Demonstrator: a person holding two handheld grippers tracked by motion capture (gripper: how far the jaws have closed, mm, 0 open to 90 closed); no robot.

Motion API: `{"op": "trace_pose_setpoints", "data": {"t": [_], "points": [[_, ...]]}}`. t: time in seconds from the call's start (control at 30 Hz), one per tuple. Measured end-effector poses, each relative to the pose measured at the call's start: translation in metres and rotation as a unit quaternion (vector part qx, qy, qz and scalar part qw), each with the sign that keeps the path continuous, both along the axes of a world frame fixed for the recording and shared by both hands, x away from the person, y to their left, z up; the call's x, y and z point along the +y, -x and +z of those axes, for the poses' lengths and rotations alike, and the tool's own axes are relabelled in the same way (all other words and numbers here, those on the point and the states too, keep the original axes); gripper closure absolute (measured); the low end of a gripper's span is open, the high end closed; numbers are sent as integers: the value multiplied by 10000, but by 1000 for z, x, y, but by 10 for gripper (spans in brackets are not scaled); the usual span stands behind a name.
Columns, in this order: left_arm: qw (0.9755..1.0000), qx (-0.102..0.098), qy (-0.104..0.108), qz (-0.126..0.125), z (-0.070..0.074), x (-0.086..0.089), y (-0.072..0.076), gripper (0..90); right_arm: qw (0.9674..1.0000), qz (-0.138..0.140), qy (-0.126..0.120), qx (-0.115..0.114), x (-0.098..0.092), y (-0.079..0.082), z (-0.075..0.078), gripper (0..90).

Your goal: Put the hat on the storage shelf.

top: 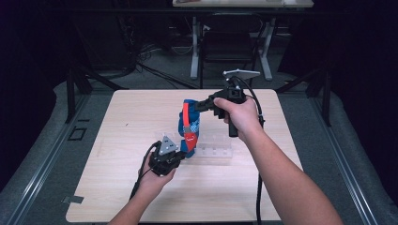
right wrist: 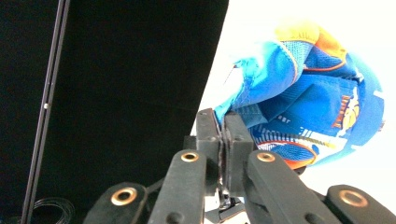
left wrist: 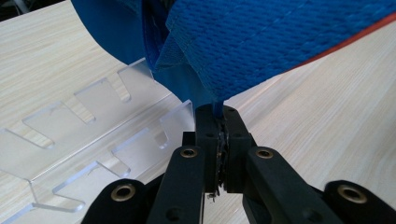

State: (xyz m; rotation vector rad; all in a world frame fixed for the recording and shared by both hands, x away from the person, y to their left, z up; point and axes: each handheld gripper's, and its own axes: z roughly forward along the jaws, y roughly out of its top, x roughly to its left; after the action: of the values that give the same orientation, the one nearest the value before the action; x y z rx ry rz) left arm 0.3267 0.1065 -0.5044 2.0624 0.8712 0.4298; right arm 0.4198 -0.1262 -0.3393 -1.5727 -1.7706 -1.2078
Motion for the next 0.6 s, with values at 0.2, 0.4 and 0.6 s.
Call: {"op": "trace_pose_setpoints", "data": {"t": [0.2, 0.4, 0.6], "points": [[10000, 34, -19, 48, 0, 1, 0, 877, 9999, -108, 33, -11, -6, 2, 0, 830], [9999, 57, -32, 84, 0, 4, -1, 863, 9998, -199, 61, -33, -10, 0, 1, 789], [9998, 22, 41, 216, -3, 10, 1, 766, 9992, -358, 176, -89, -20, 0, 1, 760]]}}
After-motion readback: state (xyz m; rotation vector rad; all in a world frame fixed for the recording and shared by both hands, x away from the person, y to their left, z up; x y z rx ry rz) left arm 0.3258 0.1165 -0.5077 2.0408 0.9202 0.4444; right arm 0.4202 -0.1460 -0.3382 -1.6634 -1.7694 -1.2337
